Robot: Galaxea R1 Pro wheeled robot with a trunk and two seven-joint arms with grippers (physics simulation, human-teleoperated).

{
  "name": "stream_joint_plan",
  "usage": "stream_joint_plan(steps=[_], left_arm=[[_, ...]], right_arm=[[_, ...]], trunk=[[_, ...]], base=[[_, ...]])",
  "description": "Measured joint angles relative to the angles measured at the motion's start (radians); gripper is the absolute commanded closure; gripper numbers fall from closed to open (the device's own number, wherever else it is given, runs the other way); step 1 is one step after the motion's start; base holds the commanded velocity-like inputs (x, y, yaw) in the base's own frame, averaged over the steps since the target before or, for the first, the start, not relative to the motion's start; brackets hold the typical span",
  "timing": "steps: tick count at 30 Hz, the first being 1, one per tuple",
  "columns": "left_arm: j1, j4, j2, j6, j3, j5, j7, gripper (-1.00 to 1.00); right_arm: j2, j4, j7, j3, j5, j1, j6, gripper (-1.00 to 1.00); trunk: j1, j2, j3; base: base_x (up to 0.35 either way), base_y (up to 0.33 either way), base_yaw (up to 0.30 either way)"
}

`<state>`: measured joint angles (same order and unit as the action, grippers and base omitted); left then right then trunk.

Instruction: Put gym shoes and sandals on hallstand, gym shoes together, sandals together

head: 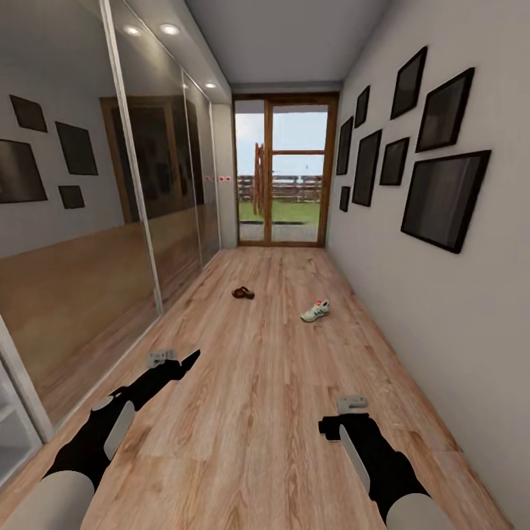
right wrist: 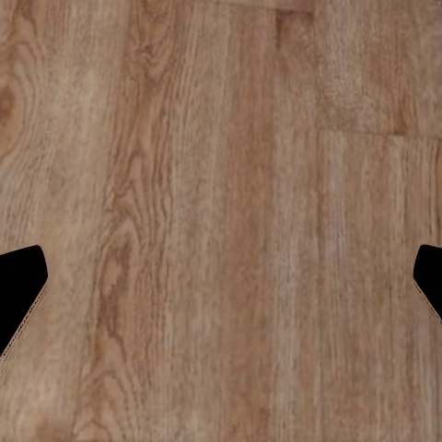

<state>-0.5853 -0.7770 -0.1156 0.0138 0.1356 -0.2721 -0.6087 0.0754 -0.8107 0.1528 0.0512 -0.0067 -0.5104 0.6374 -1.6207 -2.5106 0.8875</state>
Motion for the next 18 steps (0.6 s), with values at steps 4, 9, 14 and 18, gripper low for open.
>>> stream_joint_plan(steps=[4, 9, 14, 18], left_arm=[[0.000, 0.000, 0.000, 0.000, 0.000, 0.000, 0.000, -1.00], [0.000, 0.000, 0.000, 0.000, 0.000, 0.000, 0.000, -1.00], [0.000, 0.000, 0.000, 0.000, 0.000, 0.000, 0.000, -1.00], [0.000, 0.000, 0.000, 0.000, 0.000, 0.000, 0.000, -1.00]], right_arm=[[0.000, 0.000, 0.000, 0.000, 0.000, 0.000, 0.000, -1.00], [0.000, 0.001, 0.000, 0.000, 0.000, 0.000, 0.000, -1.00], [0.000, 0.001, 0.000, 0.000, 0.000, 0.000, 0.000, -1.00], [0.000, 0.001, 0.000, 0.000, 0.000, 0.000, 0.000, -1.00]], trunk=[[0.000, 0.000, 0.000], [0.000, 0.000, 0.000], [0.000, 0.000, 0.000], [0.000, 0.000, 0.000]], base=[[0.349, 0.000, 0.009], [0.349, 0.000, 0.111], [0.349, -0.003, 0.258], [0.349, -0.046, 0.287]])
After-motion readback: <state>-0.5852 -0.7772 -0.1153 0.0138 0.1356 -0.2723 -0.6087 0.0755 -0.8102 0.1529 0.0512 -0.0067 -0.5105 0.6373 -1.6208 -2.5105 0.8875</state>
